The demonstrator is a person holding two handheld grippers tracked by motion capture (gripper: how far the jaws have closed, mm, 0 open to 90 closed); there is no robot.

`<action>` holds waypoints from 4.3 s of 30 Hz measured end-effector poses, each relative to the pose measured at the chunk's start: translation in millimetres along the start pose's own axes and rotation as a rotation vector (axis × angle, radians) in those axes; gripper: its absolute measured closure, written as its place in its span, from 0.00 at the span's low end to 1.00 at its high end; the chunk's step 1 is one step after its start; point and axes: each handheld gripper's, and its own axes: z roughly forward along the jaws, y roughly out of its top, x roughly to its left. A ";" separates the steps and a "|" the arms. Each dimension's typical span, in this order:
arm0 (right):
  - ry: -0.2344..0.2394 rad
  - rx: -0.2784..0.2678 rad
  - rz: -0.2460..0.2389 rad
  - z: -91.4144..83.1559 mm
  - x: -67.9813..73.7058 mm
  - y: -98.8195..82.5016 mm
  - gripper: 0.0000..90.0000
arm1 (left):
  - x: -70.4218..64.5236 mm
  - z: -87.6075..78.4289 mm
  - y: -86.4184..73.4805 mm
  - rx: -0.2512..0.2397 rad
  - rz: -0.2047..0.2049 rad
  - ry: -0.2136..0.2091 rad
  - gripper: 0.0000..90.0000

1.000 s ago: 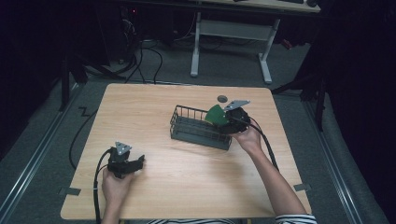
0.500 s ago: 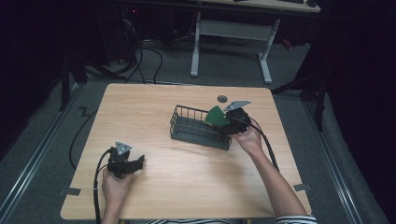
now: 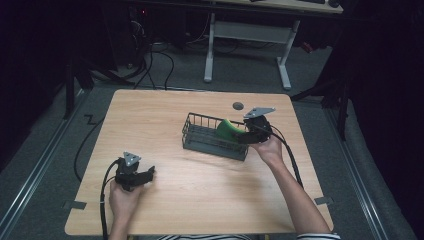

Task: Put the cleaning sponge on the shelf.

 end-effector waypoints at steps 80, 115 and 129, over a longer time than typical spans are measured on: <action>-0.104 -0.106 0.331 -71.6 7.0 -169.3 0.43 | -0.1 0.0 0.0 0.000 0.000 0.001 0.31; -0.128 0.056 0.206 -36.1 28.7 -169.5 0.35 | -0.3 -0.1 0.0 0.002 -0.001 0.001 0.31; -0.131 0.056 0.205 -35.7 32.1 -169.0 0.33 | 0.4 0.0 0.1 -0.002 -0.005 0.000 0.33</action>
